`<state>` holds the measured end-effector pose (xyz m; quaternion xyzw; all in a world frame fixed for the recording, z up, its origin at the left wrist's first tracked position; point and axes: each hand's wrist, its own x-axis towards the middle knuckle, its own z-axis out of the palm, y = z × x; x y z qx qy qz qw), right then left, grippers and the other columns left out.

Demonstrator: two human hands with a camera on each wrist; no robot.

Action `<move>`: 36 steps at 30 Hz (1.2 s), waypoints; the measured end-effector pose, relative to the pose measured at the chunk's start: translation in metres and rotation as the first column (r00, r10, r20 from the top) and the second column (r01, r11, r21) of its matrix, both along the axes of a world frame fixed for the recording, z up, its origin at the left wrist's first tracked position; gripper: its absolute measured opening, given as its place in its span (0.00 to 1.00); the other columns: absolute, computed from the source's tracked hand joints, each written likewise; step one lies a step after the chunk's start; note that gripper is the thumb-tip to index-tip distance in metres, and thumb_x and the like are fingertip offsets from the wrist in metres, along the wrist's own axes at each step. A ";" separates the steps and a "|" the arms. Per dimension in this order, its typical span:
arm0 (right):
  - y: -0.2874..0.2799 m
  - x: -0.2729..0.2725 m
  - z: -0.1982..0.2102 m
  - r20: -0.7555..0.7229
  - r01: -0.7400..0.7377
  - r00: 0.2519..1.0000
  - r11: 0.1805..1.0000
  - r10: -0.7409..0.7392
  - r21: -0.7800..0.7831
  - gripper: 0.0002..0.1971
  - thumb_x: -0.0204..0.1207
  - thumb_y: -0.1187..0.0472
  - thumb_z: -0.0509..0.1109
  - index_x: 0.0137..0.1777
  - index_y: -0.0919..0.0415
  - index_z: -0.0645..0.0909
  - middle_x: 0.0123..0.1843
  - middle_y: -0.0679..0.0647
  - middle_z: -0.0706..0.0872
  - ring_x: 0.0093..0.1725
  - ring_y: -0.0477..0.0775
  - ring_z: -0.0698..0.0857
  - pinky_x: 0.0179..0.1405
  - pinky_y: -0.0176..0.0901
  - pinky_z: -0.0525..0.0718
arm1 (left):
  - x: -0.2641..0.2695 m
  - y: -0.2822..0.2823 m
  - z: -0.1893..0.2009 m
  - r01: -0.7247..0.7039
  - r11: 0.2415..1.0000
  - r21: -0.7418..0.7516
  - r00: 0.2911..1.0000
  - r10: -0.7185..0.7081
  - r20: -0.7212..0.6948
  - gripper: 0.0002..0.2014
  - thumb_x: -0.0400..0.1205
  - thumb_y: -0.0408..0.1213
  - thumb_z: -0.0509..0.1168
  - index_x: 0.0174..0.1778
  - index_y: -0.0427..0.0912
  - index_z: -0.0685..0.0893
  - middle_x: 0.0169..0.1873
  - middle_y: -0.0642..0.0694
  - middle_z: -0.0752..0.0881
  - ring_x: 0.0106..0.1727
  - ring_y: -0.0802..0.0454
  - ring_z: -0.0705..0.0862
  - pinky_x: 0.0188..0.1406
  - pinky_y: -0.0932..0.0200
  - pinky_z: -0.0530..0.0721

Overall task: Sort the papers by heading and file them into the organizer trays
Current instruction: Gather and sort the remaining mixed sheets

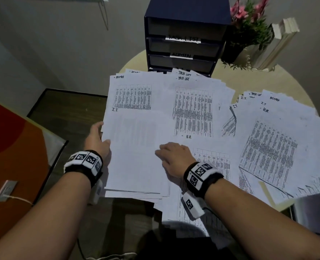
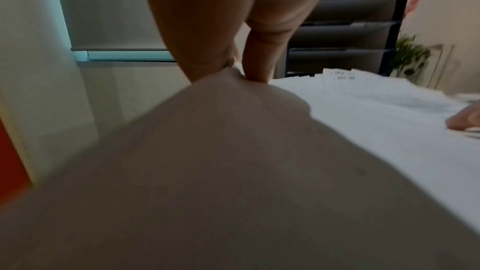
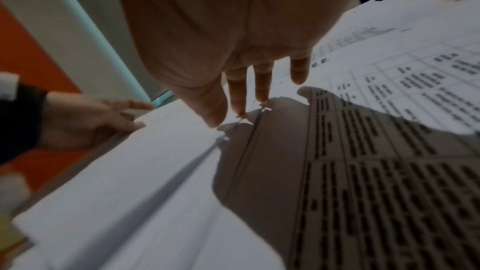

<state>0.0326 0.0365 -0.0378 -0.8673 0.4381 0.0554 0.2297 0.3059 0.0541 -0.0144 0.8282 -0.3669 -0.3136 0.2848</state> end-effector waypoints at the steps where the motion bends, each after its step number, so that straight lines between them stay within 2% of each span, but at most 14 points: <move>1: 0.004 0.003 -0.003 -0.031 -0.035 0.999 0.999 0.035 0.004 0.19 0.83 0.57 0.60 0.72 0.46 0.73 0.79 0.46 0.69 0.80 0.56 0.62 0.77 0.67 0.61 | 0.005 -0.001 -0.003 0.015 1.000 0.022 0.999 -0.016 0.032 0.28 0.83 0.24 0.63 0.76 0.52 0.70 0.63 0.44 0.82 0.64 0.43 0.81 0.63 0.51 0.77; 3: 0.008 0.007 -0.010 -0.107 -0.076 0.991 0.996 0.080 0.040 0.21 0.86 0.55 0.58 0.78 0.45 0.67 0.86 0.46 0.56 0.85 0.56 0.51 0.80 0.72 0.50 | 0.009 -0.004 -0.013 0.103 0.991 0.080 0.989 -0.111 0.099 0.27 0.82 0.20 0.60 0.72 0.51 0.74 0.59 0.43 0.82 0.57 0.42 0.81 0.55 0.52 0.79; 5: 0.008 0.012 -0.010 -0.163 -0.094 0.981 0.994 0.102 0.059 0.22 0.86 0.55 0.57 0.79 0.46 0.64 0.87 0.47 0.51 0.86 0.58 0.46 0.80 0.74 0.49 | 0.011 -0.006 -0.024 0.172 0.971 0.164 0.968 -0.198 0.156 0.26 0.79 0.17 0.58 0.67 0.46 0.82 0.68 0.40 0.80 0.62 0.40 0.81 0.61 0.49 0.81; 9: 0.001 0.009 0.002 -0.136 -0.107 0.984 0.991 0.118 0.086 0.24 0.85 0.57 0.59 0.80 0.48 0.63 0.86 0.51 0.53 0.86 0.60 0.47 0.79 0.75 0.50 | -0.011 -0.014 -0.025 0.052 0.977 0.207 0.941 -0.118 0.316 0.16 0.83 0.29 0.63 0.61 0.51 0.87 0.85 0.43 0.51 0.82 0.37 0.59 0.80 0.40 0.66; 12: -0.015 -0.018 0.017 0.029 0.041 0.999 0.998 -0.043 0.049 0.27 0.84 0.57 0.62 0.82 0.50 0.65 0.85 0.54 0.61 0.84 0.57 0.57 0.80 0.65 0.60 | -0.048 -0.034 -0.006 0.139 0.982 0.129 0.877 -0.183 0.445 0.16 0.84 0.38 0.65 0.67 0.57 0.83 0.86 0.43 0.46 0.85 0.40 0.48 0.81 0.34 0.52; 16: -0.046 -0.101 0.033 0.058 0.384 0.920 0.921 -0.388 0.067 0.23 0.85 0.54 0.60 0.79 0.50 0.71 0.81 0.54 0.68 0.79 0.58 0.67 0.77 0.56 0.68 | -0.122 -0.072 0.026 0.377 0.921 0.100 0.847 -0.387 0.366 0.22 0.82 0.42 0.68 0.74 0.57 0.77 0.86 0.42 0.44 0.86 0.40 0.41 0.81 0.32 0.43; 19: -0.062 -0.194 0.027 -0.023 0.630 0.775 0.771 -0.631 0.098 0.22 0.84 0.50 0.62 0.77 0.49 0.75 0.76 0.57 0.73 0.75 0.60 0.72 0.75 0.57 0.72 | -0.185 -0.094 0.039 0.546 0.833 0.088 0.795 -0.549 0.260 0.28 0.82 0.45 0.70 0.78 0.56 0.72 0.86 0.42 0.50 0.86 0.40 0.46 0.82 0.37 0.50; 23: -0.063 -0.317 0.016 -0.049 0.842 0.536 0.530 -0.843 0.104 0.21 0.80 0.52 0.67 0.72 0.54 0.80 0.73 0.62 0.78 0.70 0.65 0.80 0.71 0.58 0.78 | -0.275 -0.105 0.045 0.700 0.714 -0.008 0.714 -0.700 -0.028 0.30 0.84 0.40 0.67 0.82 0.46 0.67 0.82 0.42 0.64 0.81 0.43 0.67 0.76 0.55 0.68; 25: -0.060 -0.365 0.008 -0.042 0.899 0.427 0.419 -0.903 0.126 0.20 0.78 0.55 0.69 0.70 0.58 0.81 0.71 0.63 0.81 0.67 0.66 0.82 0.68 0.57 0.81 | -0.316 -0.106 0.042 0.692 0.722 0.019 0.713 -0.679 -0.178 0.30 0.85 0.37 0.66 0.83 0.44 0.65 0.81 0.42 0.67 0.76 0.45 0.73 0.64 0.61 0.72; 28: -0.054 -0.415 -0.009 0.018 0.937 0.312 0.311 -0.950 0.161 0.23 0.73 0.55 0.71 0.68 0.61 0.81 0.67 0.63 0.83 0.63 0.65 0.84 0.66 0.54 0.83 | -0.365 -0.111 0.028 0.653 0.754 0.079 0.741 -0.613 -0.275 0.29 0.85 0.38 0.65 0.83 0.41 0.66 0.79 0.42 0.71 0.77 0.45 0.74 0.70 0.56 0.72; 30: -0.051 -0.429 -0.011 0.054 0.950 0.272 0.277 -0.961 0.147 0.21 0.71 0.53 0.70 0.62 0.64 0.84 0.61 0.63 0.83 0.56 0.65 0.85 0.60 0.53 0.84 | -0.388 -0.120 0.012 0.619 0.771 0.149 0.775 -0.569 -0.275 0.24 0.85 0.38 0.65 0.78 0.38 0.72 0.72 0.40 0.77 0.72 0.44 0.77 0.68 0.54 0.73; 33: -0.055 -0.439 -0.013 0.017 0.945 0.319 0.319 -0.948 0.070 0.11 0.74 0.59 0.70 0.34 0.62 0.74 0.38 0.58 0.75 0.41 0.60 0.77 0.41 0.46 0.74 | -0.413 -0.136 -0.002 0.550 0.813 0.189 0.834 -0.522 -0.179 0.10 0.84 0.39 0.65 0.51 0.36 0.74 0.48 0.40 0.77 0.48 0.44 0.76 0.46 0.57 0.71; 35: -0.061 -0.440 -0.012 0.000 0.929 0.364 0.363 -0.931 0.068 0.07 0.76 0.56 0.69 0.40 0.58 0.78 0.44 0.58 0.79 0.49 0.62 0.78 0.48 0.48 0.76 | -0.426 -0.145 -0.006 0.485 0.851 0.202 0.872 -0.454 -0.184 0.11 0.83 0.41 0.66 0.48 0.37 0.75 0.44 0.42 0.78 0.44 0.46 0.75 0.43 0.58 0.72; 36: -0.062 -0.440 -0.015 -0.022 0.916 0.396 0.393 -0.918 0.073 0.12 0.78 0.54 0.69 0.55 0.61 0.83 0.58 0.63 0.81 0.61 0.64 0.78 0.60 0.51 0.76 | -0.432 -0.148 -0.008 0.464 0.860 0.212 0.883 -0.428 -0.194 0.10 0.82 0.42 0.67 0.45 0.39 0.76 0.41 0.44 0.79 0.41 0.45 0.77 0.40 0.58 0.74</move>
